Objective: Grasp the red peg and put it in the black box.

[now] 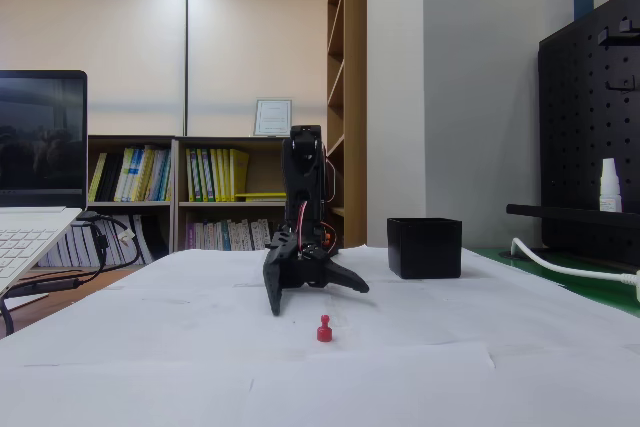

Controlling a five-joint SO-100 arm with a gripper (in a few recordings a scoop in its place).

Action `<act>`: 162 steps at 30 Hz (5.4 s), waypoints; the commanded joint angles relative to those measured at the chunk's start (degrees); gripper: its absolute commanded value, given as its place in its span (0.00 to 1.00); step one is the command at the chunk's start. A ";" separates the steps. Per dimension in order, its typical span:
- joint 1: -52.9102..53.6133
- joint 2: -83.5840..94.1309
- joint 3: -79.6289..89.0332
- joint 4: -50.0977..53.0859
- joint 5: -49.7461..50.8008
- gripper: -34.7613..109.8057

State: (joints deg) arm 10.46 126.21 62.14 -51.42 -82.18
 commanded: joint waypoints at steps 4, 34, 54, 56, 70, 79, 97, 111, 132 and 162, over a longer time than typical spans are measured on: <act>-0.35 8.00 13.62 -0.53 -1.23 0.63; -4.22 7.73 23.55 17.05 3.60 0.63; -4.83 13.80 30.67 17.05 -0.35 0.63; -5.10 12.48 28.74 17.05 -0.18 0.63; -6.24 10.11 24.52 16.70 -0.26 0.63; -6.24 10.11 24.43 16.70 -0.18 0.60; -6.50 10.11 24.52 16.70 1.41 0.24; -6.50 8.53 24.43 16.70 2.11 0.24; -19.16 -17.14 72.95 70.05 7.03 0.24; -49.13 -55.81 63.46 141.24 23.55 0.24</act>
State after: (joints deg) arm -37.44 73.65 128.50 87.71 -60.29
